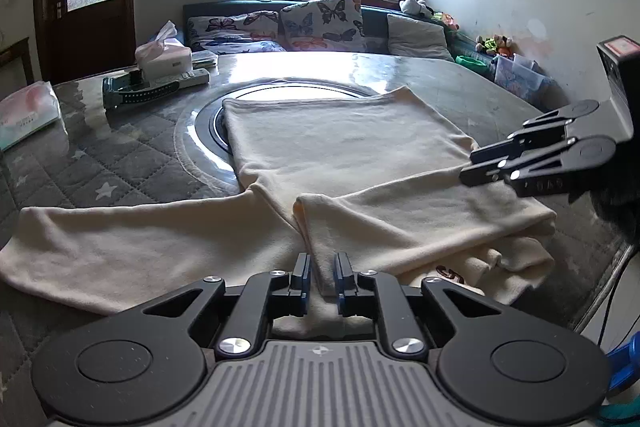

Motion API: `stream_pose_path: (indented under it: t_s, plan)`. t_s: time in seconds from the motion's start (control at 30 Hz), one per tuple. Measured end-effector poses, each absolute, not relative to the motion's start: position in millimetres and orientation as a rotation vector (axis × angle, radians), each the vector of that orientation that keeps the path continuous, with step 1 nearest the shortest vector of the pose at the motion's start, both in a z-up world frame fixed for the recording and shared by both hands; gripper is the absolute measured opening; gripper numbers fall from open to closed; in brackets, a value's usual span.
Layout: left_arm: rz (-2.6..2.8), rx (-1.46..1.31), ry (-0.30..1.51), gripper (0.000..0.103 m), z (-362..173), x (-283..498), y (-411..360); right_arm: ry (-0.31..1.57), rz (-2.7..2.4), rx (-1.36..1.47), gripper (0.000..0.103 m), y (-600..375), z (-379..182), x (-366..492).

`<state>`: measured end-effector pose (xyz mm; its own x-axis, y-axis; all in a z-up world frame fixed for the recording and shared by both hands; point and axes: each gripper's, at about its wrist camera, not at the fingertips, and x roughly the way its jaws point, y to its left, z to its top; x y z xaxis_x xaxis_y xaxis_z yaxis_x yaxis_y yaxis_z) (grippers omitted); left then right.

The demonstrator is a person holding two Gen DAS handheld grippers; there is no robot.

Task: Fold clothes

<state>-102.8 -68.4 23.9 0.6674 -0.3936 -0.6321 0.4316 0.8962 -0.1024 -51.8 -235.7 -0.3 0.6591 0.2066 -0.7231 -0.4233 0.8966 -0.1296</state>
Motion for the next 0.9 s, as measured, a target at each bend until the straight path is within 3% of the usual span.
stream_pose_path:
  t_s: [0.3,0.63,0.9]
  plan:
    - [-0.392,0.016,0.696,0.018,29.9,-102.5,-42.2,0.773,0.503,-0.343,0.027,-184.4,-6.5,-42.4]
    - [-0.209,-0.049,0.689,0.041,33.9,-94.6,10.2,0.754,0.593,-0.361,0.027,-145.6,-7.9,-34.8]
    - [-0.112,-0.080,0.679,0.041,34.7,-94.4,39.7,0.728,0.645,-0.357,0.027,-130.4,-5.4,-38.7]
